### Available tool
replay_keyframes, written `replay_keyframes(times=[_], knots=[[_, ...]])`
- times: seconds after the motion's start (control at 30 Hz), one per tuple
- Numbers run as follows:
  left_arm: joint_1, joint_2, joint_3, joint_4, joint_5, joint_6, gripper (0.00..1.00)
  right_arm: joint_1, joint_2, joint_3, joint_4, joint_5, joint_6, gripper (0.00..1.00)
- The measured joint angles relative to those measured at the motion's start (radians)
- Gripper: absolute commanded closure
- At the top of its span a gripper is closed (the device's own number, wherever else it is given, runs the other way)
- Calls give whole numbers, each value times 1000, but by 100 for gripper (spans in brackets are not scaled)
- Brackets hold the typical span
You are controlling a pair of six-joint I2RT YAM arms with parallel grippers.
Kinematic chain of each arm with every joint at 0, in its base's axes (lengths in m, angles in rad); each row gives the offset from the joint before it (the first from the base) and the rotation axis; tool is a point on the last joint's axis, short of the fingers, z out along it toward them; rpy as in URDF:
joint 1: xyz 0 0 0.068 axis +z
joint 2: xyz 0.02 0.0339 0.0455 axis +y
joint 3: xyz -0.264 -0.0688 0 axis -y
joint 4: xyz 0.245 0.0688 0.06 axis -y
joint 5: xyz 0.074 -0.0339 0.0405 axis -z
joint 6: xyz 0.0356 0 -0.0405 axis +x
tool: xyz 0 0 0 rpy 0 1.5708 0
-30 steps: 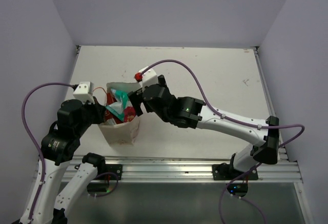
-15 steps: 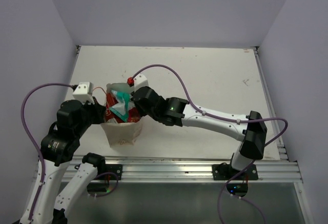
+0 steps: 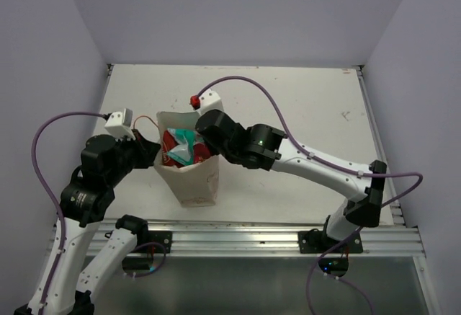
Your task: Place the snacks into the paper bag
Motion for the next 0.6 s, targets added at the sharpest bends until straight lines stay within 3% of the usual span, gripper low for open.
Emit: replay_keyframes(times=[0.4,0.6], knots=[[-21,43,-113,292,219,-142,100,-6,-209,-107,-98,124,31,100],[-193,117,-168,379,193,-185,100,-27,-211,-212,-112,135,48,100]])
